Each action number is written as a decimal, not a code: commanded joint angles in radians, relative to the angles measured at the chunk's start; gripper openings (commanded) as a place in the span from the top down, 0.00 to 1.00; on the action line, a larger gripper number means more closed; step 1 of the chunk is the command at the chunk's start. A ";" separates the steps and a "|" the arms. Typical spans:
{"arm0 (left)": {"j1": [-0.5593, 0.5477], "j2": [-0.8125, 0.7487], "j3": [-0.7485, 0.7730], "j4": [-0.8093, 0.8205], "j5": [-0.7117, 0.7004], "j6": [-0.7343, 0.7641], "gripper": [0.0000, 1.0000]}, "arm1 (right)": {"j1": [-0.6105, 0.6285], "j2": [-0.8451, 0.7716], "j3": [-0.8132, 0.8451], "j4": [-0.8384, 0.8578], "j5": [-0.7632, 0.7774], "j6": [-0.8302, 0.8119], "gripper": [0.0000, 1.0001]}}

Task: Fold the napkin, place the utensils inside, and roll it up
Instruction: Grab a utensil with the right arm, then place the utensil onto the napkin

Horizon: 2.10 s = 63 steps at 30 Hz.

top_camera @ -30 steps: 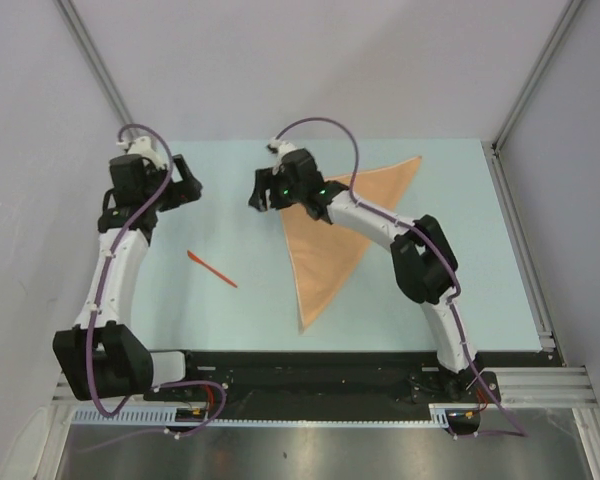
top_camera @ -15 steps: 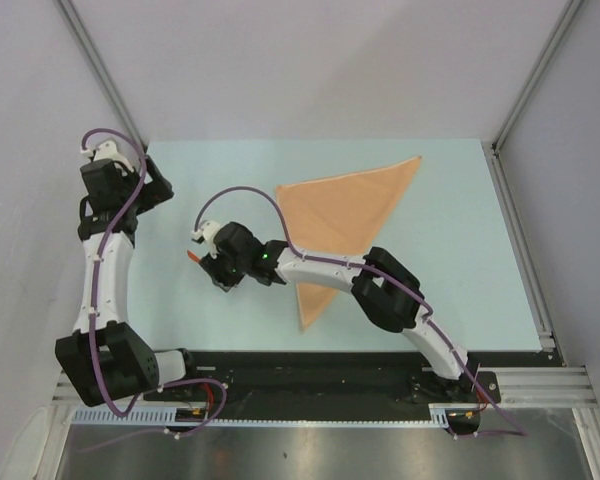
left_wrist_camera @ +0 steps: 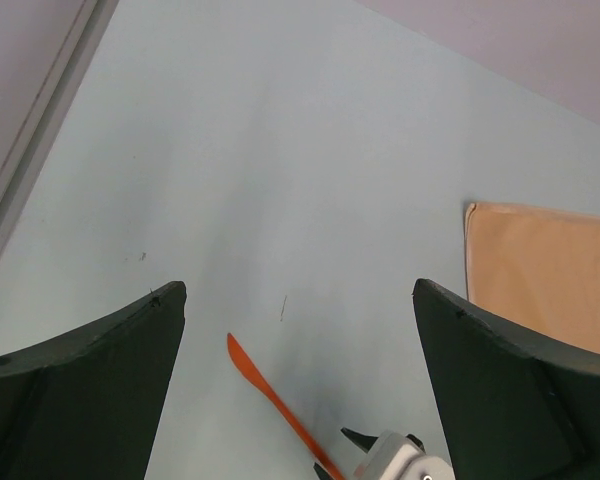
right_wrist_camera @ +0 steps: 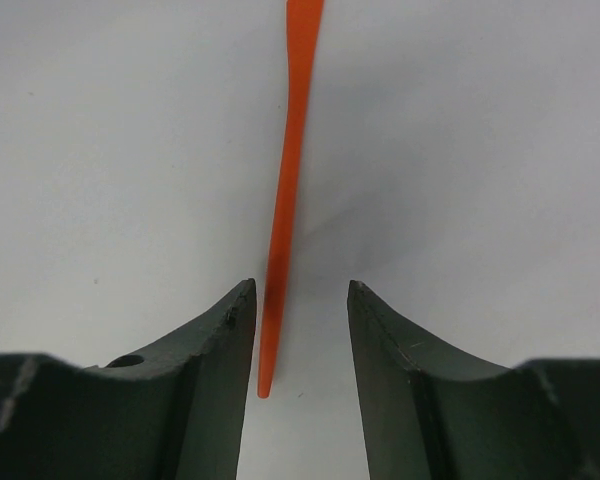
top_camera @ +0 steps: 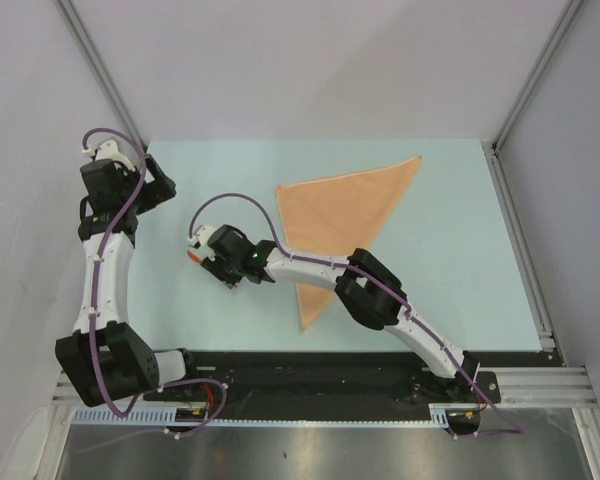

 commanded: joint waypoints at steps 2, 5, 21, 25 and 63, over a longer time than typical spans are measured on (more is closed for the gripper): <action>0.009 -0.023 -0.003 0.035 0.037 -0.018 0.00 | 0.010 -0.009 0.042 -0.003 -0.014 -0.015 0.54; 0.009 -0.021 -0.003 0.036 0.038 -0.020 0.00 | 0.019 0.005 0.042 -0.006 -0.012 -0.021 0.54; 0.010 -0.021 -0.002 0.035 0.048 -0.021 0.00 | 0.029 0.055 0.079 -0.086 0.028 -0.044 1.00; 0.010 -0.023 -0.002 0.035 0.048 -0.021 0.00 | 0.003 -0.026 -0.010 -0.097 0.098 0.053 1.00; 0.012 -0.023 -0.009 0.055 0.118 -0.053 0.00 | -0.447 -0.429 -0.584 -0.374 0.546 1.274 1.00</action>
